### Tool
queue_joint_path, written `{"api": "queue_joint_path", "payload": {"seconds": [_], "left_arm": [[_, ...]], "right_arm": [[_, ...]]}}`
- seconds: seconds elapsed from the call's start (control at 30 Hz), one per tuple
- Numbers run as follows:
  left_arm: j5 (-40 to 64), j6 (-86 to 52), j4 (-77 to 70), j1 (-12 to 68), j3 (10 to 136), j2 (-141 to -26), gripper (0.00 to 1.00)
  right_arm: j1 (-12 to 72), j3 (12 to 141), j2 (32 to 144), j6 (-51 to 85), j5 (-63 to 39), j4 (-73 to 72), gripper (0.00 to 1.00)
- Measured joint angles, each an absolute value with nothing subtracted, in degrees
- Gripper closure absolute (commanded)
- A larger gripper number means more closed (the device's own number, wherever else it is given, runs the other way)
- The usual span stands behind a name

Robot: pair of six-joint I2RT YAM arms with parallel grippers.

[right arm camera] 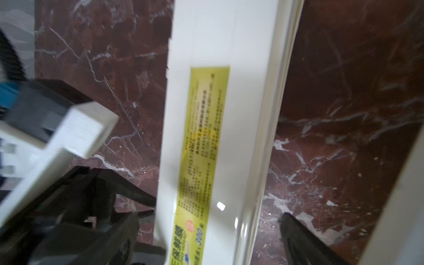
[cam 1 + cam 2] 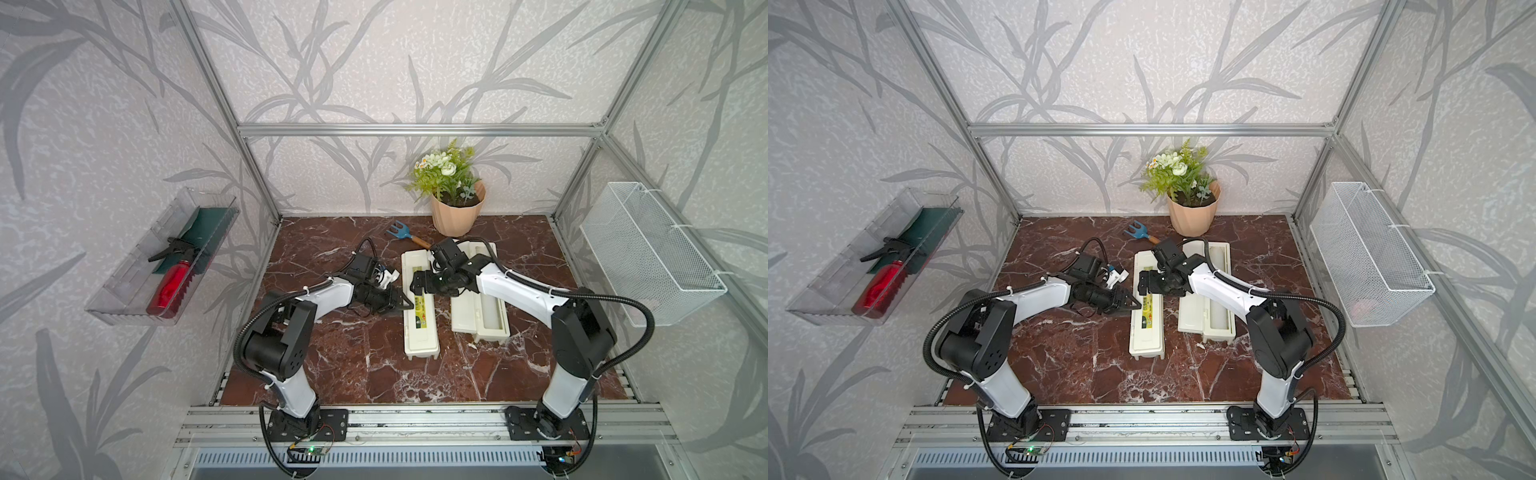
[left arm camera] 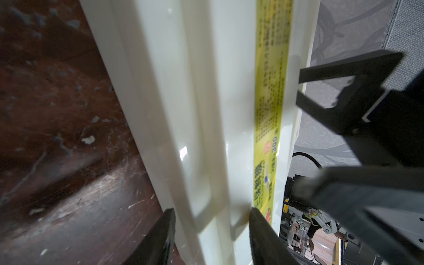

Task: Put plastic wrap rolls into dispensers
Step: Close the lid on the plastic wrap cutting box.

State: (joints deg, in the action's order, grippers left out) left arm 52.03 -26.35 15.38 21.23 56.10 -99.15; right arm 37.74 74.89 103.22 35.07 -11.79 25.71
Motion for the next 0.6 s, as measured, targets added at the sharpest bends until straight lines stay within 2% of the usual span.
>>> {"api": "queue_joint_path", "payload": {"seconds": [0.17,0.33,0.53,0.6], "left_arm": [[52.1,-26.4,15.9,21.3,56.7,-99.5,0.49],[51.9,-26.5,16.4,21.1,57.0,-99.8,0.49],[51.3,-26.7,17.5,19.6,57.3,-99.8,0.49],[51.2,-26.7,18.1,19.3,57.7,-99.8,0.49]], "right_arm": [[37.6,71.8,104.0,36.8,-16.1,20.4,0.11],[36.6,71.6,105.8,39.3,-18.5,17.3,0.21],[36.9,72.3,107.7,43.2,-19.1,12.8,0.23],[37.5,72.2,108.0,44.8,-18.2,11.0,0.21]]}}
